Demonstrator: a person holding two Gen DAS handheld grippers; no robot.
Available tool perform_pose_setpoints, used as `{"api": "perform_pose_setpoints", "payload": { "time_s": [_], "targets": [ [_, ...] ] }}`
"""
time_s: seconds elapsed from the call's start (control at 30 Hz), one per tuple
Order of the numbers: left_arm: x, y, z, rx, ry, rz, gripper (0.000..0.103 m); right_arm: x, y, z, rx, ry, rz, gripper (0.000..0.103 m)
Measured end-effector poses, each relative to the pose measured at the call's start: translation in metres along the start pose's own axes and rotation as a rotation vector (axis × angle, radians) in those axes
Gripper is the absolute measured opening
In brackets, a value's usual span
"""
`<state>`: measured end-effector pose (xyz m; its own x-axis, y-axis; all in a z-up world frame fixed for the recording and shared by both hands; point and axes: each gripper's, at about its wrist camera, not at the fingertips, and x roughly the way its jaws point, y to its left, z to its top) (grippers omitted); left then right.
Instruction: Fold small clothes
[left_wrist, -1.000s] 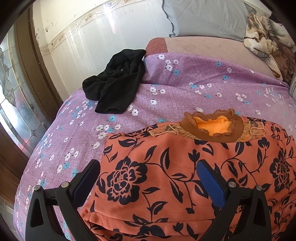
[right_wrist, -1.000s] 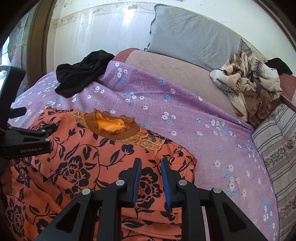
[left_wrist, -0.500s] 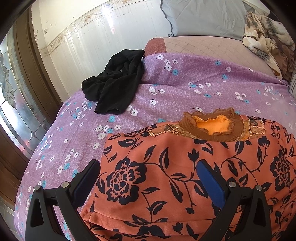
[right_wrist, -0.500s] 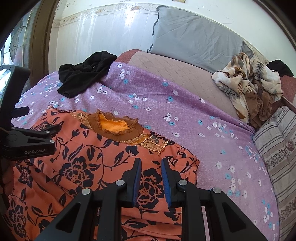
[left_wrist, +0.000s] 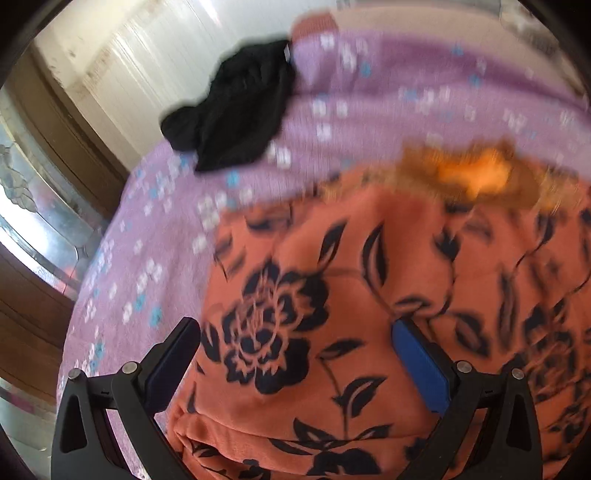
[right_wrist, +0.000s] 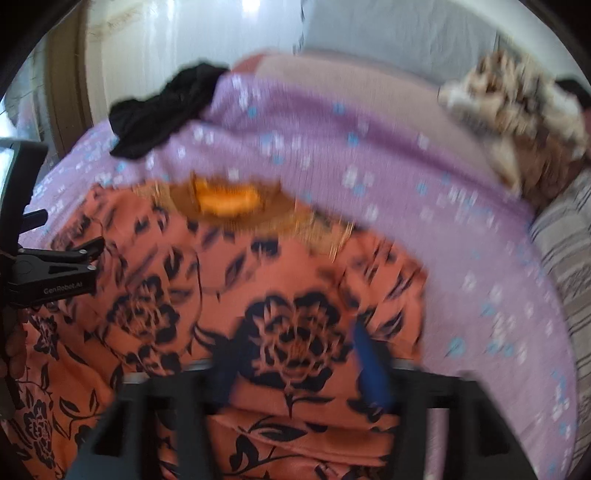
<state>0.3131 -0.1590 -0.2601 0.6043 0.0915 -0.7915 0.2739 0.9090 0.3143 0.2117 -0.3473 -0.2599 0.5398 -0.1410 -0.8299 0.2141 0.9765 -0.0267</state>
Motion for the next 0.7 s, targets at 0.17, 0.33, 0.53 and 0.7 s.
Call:
{"api": "perform_pose_setpoints", "payload": {
  "time_s": [0.17, 0.33, 0.53, 0.7],
  "targets": [
    [-0.011, 0.021, 0.000, -0.058, 0.004, -0.048, 0.103, -0.011, -0.011, 0.000, 0.060, -0.047, 0.061, 0.077],
    [-0.047, 0.056, -0.016, -0.126, -0.065, -0.035, 0.103, -0.048, -0.036, -0.007, 0.133, -0.181, 0.061, 0.077],
    [-0.078, 0.121, -0.089, -0.219, -0.068, -0.001, 0.103, -0.084, -0.090, -0.056, 0.377, -0.189, 0.190, 0.077],
    [-0.093, 0.173, -0.154, -0.274, 0.021, -0.054, 0.103, -0.096, -0.114, -0.135, 0.501, -0.114, 0.307, 0.077]
  ]
}}
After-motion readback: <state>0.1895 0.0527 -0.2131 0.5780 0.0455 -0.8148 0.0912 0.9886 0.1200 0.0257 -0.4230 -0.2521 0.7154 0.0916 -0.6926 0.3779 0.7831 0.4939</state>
